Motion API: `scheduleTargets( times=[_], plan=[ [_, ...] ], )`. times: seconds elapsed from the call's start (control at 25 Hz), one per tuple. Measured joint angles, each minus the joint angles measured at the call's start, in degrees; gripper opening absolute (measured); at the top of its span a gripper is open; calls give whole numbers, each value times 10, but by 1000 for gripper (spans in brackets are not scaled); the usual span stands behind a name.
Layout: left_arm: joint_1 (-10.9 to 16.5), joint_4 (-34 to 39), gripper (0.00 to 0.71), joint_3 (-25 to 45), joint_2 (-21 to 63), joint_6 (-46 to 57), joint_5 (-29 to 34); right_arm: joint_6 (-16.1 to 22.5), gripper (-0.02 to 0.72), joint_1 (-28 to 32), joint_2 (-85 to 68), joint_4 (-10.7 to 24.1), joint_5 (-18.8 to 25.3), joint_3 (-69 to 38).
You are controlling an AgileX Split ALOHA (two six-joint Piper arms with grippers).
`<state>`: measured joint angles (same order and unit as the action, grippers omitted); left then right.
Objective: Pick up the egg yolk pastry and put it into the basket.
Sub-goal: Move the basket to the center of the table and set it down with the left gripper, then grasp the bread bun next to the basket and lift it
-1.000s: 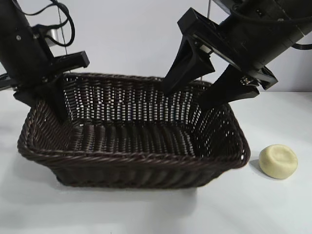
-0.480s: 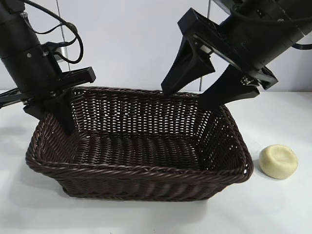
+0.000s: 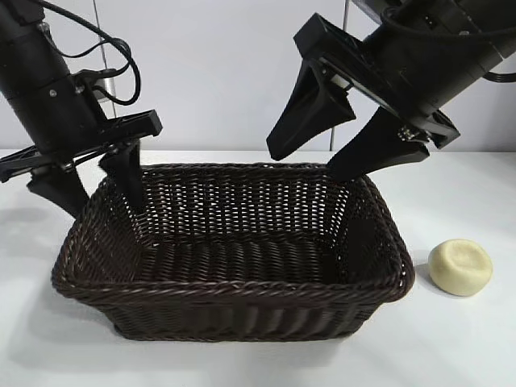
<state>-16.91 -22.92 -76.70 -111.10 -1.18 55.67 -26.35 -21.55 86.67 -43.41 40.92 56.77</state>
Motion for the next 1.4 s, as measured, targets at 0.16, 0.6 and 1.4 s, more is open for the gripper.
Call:
scheduleTargets(
  times=[0.16, 0.6, 1.4],
  plan=[
    [0, 12, 610, 0, 3, 0, 5, 0, 519, 0, 0, 0, 0, 0],
    [0, 91, 624, -7, 92, 0, 46, 2, 519, 0, 0, 0, 0, 0],
    [171, 222, 624, -17, 107, 17, 112, 6, 519, 0, 0, 2, 1, 0]
  ],
)
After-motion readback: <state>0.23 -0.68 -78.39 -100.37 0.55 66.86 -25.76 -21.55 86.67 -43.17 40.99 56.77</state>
